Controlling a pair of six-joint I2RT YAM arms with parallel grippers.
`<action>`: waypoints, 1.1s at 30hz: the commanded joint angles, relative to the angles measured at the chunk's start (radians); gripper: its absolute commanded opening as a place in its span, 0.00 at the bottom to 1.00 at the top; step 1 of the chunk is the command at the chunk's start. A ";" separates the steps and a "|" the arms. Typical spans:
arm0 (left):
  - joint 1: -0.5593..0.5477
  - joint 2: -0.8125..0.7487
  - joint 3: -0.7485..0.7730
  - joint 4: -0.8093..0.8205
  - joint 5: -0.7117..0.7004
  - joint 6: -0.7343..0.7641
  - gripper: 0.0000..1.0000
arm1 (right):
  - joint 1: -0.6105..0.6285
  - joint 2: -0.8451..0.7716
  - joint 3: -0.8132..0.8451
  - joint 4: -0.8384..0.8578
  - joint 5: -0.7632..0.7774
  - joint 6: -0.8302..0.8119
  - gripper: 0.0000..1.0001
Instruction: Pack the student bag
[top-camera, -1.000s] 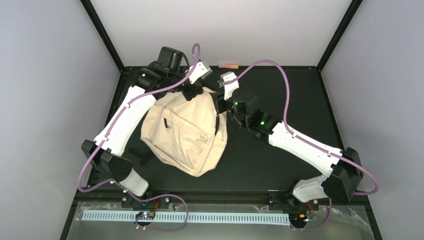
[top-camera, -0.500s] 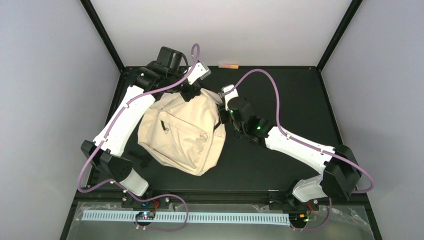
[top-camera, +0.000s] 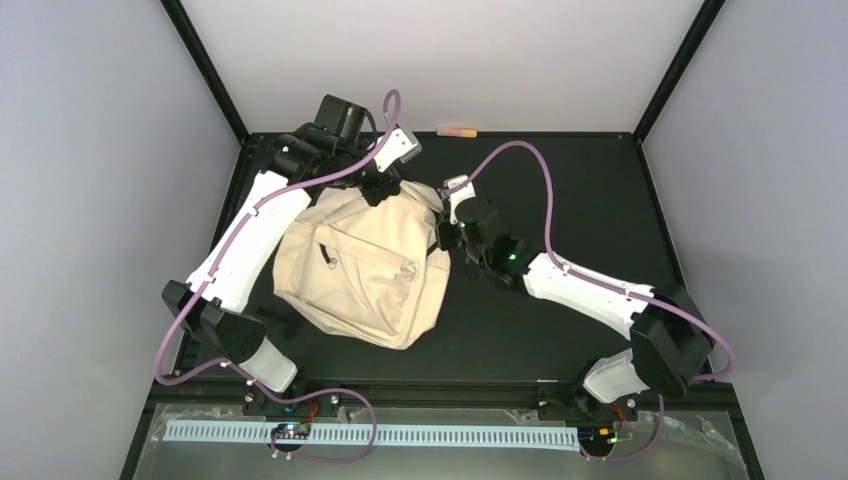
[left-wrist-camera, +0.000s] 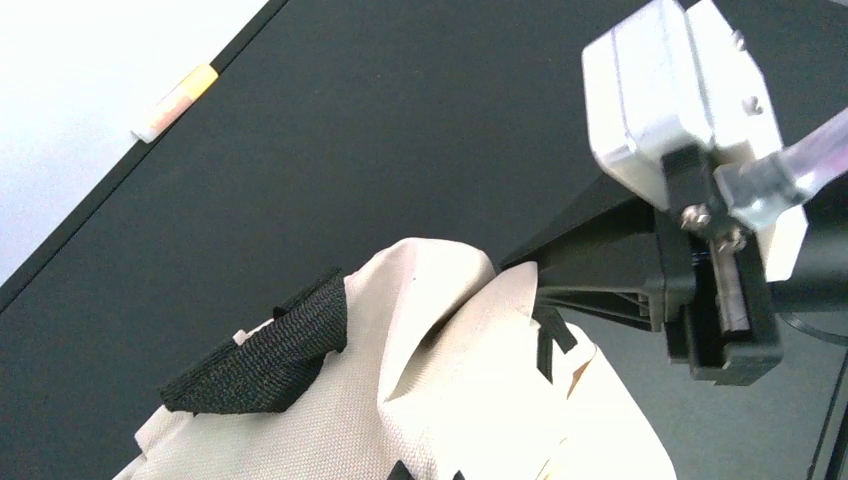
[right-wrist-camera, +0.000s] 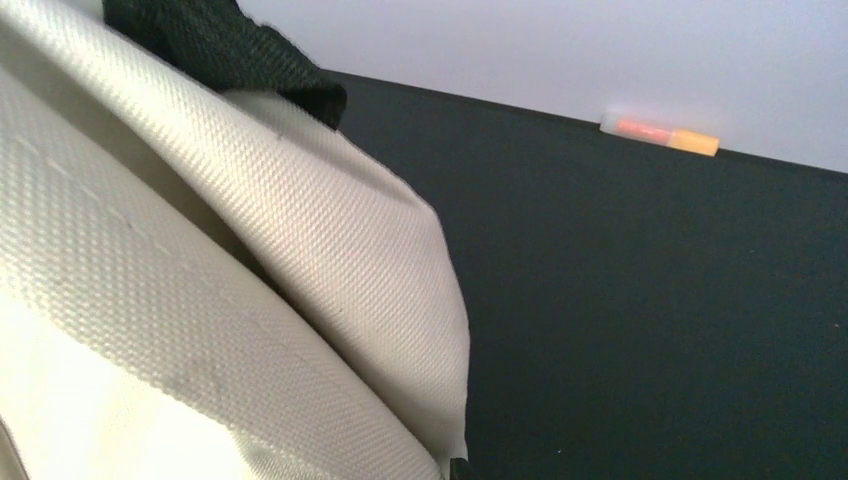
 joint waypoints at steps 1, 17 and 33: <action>0.004 -0.067 0.093 0.031 0.028 -0.005 0.02 | -0.037 0.049 -0.038 -0.145 0.063 -0.014 0.08; -0.100 -0.105 0.248 -0.214 0.186 0.192 0.02 | -0.132 -0.293 0.103 -0.212 -0.421 -0.239 0.01; -0.179 -0.204 0.189 -0.232 0.142 0.015 0.02 | -0.139 -0.336 0.412 -0.621 -0.777 -0.367 0.01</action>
